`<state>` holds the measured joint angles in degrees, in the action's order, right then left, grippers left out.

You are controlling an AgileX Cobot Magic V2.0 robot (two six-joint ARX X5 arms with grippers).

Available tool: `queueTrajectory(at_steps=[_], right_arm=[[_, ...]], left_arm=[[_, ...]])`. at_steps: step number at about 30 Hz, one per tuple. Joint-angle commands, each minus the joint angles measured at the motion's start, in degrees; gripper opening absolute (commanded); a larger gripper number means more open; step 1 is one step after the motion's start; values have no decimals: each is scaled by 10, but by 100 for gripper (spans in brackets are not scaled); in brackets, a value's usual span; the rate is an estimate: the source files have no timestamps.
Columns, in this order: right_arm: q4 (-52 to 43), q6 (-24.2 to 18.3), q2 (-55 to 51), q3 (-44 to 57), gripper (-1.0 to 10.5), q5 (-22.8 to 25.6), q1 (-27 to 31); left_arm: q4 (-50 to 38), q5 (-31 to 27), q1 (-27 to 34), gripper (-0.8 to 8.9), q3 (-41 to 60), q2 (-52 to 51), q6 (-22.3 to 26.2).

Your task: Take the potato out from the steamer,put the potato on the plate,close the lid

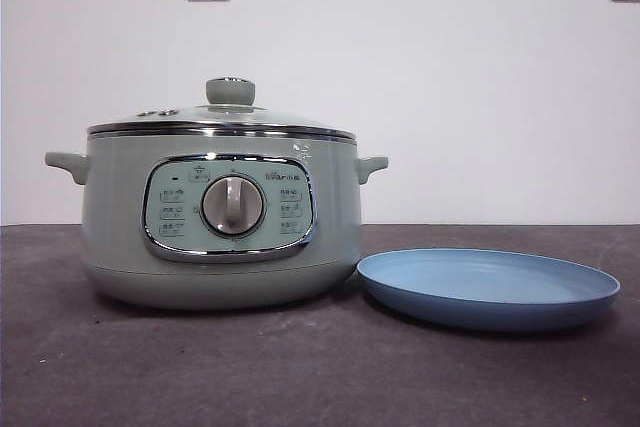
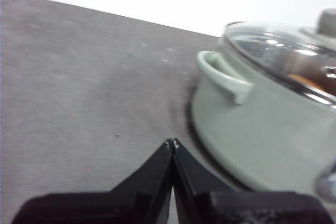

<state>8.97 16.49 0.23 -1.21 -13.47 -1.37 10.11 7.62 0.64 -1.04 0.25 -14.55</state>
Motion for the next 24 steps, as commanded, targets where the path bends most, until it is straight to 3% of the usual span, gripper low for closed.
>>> queueTrajectory(at_steps=[1,4,12,16,24], right_arm=[[-12,84,-2,2,-12,-1,1],[-11,116,-1,-21,-12,-1,1],[34,101,60,-144,-13,-47,1],[116,49,132,-238,-13,-91,1],[313,-94,303,-444,-12,-176,0]], left_arm=[[-2,38,2,-9,-3,-1,-41],[7,60,2,-9,-26,-1,-54],[97,105,2,-8,-146,46,-47],[143,152,2,-8,-213,105,-15],[245,260,2,-9,-345,231,84]])
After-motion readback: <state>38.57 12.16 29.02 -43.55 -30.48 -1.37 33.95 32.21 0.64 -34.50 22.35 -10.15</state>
